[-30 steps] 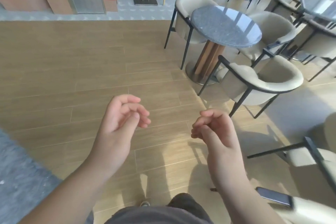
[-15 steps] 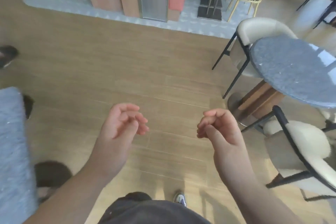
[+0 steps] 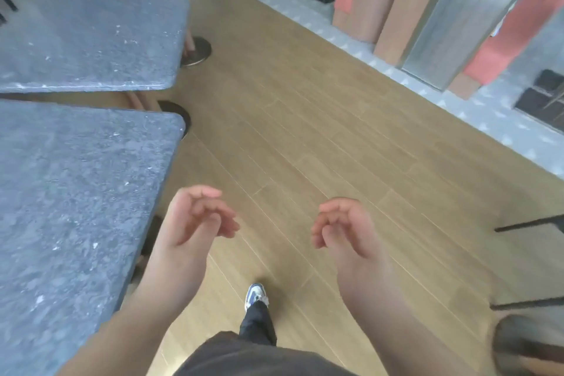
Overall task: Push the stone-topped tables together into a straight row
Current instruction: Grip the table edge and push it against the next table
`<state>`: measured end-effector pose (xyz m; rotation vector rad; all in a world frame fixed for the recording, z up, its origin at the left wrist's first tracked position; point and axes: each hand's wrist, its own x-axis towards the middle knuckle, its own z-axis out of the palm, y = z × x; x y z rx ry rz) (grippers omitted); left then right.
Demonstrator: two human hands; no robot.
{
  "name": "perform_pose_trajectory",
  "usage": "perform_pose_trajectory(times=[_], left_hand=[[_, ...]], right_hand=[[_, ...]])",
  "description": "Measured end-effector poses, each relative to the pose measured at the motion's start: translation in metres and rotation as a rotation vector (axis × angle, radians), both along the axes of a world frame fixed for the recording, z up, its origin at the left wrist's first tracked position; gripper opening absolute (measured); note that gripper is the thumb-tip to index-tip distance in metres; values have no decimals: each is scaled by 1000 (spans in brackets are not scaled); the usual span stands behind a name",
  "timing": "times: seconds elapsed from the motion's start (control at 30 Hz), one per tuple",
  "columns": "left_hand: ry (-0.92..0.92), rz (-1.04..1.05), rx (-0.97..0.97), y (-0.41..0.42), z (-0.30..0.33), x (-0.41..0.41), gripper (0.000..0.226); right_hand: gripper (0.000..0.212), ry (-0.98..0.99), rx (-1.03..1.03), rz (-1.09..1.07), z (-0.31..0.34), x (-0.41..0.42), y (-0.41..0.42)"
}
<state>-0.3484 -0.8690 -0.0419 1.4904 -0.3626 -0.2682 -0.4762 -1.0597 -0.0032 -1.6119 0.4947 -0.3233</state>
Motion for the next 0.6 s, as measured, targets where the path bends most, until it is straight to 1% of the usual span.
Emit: perform_pose_trajectory(times=[0.1, 0.27, 0.47, 0.6], left_hand=[[7, 59, -10, -9, 7, 64, 28], [44, 184, -53, -31, 12, 160, 26], [100, 307, -27, -61, -2, 233, 24], [135, 455, -9, -93, -12, 285, 23]], right_hand=[[42, 37, -27, 111, 5, 81, -18], [29, 23, -69, 253, 6, 195, -46], [27, 54, -45, 369, -16, 294, -83], [24, 35, 6, 479, -35, 373, -118]])
